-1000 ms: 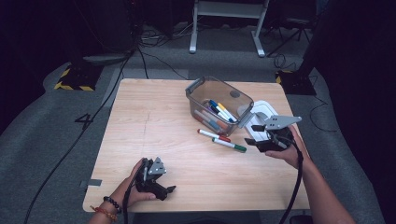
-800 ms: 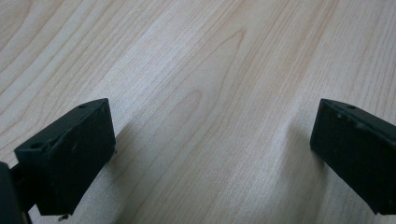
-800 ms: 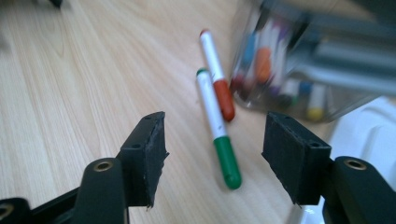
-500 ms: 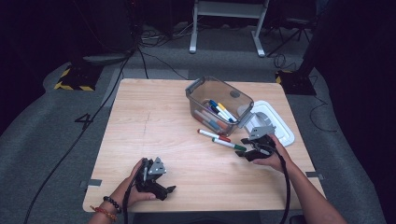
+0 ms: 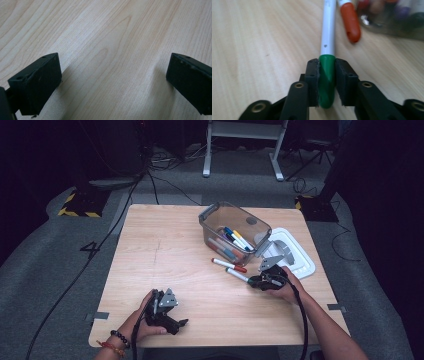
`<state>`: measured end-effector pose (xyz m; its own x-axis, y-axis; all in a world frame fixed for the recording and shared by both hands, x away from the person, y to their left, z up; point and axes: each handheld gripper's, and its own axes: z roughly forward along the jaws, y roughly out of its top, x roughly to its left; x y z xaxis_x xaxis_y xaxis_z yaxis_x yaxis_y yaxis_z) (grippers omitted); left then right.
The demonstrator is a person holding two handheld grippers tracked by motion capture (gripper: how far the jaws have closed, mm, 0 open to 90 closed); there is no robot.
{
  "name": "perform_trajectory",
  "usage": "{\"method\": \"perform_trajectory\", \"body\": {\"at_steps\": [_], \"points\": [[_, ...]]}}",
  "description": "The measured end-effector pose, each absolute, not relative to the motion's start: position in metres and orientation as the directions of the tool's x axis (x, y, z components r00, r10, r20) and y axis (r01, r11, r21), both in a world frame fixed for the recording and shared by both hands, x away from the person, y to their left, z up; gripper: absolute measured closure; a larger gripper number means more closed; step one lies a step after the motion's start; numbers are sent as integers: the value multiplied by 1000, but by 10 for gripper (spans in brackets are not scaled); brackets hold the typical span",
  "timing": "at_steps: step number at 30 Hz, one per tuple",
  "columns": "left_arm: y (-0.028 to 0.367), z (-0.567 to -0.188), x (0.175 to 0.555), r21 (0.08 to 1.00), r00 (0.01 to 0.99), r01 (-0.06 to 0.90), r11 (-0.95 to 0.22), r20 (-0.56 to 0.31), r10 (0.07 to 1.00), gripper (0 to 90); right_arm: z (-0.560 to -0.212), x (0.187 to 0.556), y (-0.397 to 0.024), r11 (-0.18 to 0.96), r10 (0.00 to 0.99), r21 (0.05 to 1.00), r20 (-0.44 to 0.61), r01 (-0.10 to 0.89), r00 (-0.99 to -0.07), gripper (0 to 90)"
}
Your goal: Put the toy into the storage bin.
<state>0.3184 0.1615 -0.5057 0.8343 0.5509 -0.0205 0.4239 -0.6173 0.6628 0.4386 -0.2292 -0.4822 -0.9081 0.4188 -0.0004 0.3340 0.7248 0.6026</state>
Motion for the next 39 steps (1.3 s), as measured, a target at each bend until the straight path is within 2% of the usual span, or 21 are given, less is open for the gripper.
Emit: {"method": "perform_trajectory", "body": {"at_steps": [6,18,26,34,39], "points": [[161,-506,318,662,834,425,-617,-21,551,3,-479,427,-223,759,381,580,-27,296,-924,754],[161,-506,319,664,835,422,-617,-20,549,2,-444,407,-233,685,367,685,-30,248,-930,754],[162,-506,318,663,833,426,-616,-20,553,2,-402,391,-236,624,364,762,-84,176,-927,754],[162,-506,318,663,831,427,-615,-19,556,3,-366,400,-237,588,404,796,-136,143,-905,754],[162,-506,318,663,831,427,-615,-19,556,3,-349,418,-239,576,447,803,-149,156,-882,754]]}}
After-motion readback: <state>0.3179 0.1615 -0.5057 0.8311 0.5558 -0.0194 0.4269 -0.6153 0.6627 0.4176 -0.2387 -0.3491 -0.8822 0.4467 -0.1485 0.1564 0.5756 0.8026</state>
